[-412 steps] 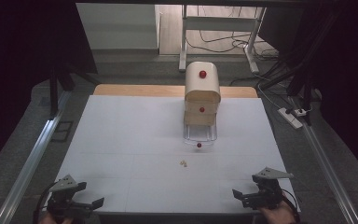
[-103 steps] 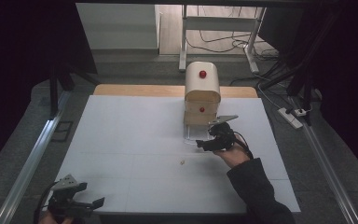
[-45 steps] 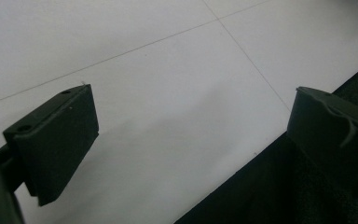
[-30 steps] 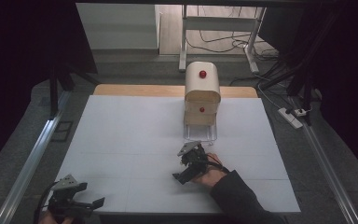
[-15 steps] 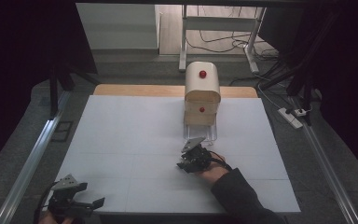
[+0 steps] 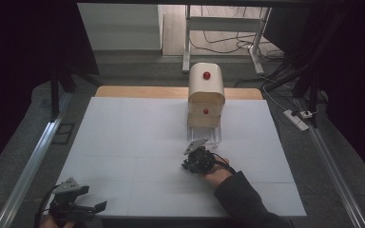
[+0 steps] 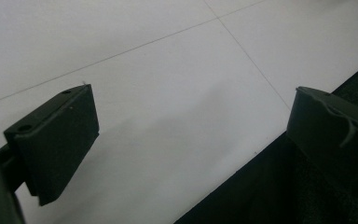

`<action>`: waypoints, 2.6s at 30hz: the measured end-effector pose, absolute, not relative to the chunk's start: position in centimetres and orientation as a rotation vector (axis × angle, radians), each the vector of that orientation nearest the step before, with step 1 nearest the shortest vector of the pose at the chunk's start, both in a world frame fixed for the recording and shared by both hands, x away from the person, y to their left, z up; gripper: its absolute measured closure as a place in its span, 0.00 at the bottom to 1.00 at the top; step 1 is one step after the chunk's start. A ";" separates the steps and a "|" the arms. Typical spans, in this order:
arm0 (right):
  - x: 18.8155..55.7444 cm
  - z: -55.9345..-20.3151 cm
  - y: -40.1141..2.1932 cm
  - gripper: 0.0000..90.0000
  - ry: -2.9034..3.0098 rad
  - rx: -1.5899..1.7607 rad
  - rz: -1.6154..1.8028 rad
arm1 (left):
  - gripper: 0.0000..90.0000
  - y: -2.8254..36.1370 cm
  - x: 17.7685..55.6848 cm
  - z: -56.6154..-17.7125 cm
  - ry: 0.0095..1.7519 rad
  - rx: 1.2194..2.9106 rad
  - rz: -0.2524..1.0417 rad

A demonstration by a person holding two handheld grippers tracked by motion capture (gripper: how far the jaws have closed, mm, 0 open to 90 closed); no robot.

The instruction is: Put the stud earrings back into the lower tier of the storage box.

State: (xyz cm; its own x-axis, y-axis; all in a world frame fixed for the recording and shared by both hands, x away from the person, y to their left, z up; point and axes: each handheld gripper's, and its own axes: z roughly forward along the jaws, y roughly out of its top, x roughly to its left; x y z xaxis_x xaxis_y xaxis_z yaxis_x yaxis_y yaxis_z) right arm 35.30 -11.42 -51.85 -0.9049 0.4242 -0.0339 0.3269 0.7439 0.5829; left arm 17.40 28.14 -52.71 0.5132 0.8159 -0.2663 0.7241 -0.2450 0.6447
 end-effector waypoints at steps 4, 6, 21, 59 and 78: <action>35.3 -51.8 -11.4 0.89 2.780 0.617 0.887 | 0.02 28.1 17.4 -52.7 1.255 2.017 0.159; 35.3 -51.8 -11.5 0.89 2.780 0.609 0.885 | 0.03 28.1 17.4 -52.7 1.255 2.017 0.159; 35.3 -50.2 -12.3 0.89 2.751 0.616 0.960 | 0.02 28.1 17.4 -52.7 1.255 2.017 0.158; 37.3 -46.4 -15.7 0.89 2.619 0.746 1.080 | 0.02 28.1 17.4 -52.7 1.259 2.017 0.158; 39.4 -46.1 -17.6 0.89 2.505 0.861 1.083 | 0.03 28.2 17.5 -52.7 1.260 2.017 0.153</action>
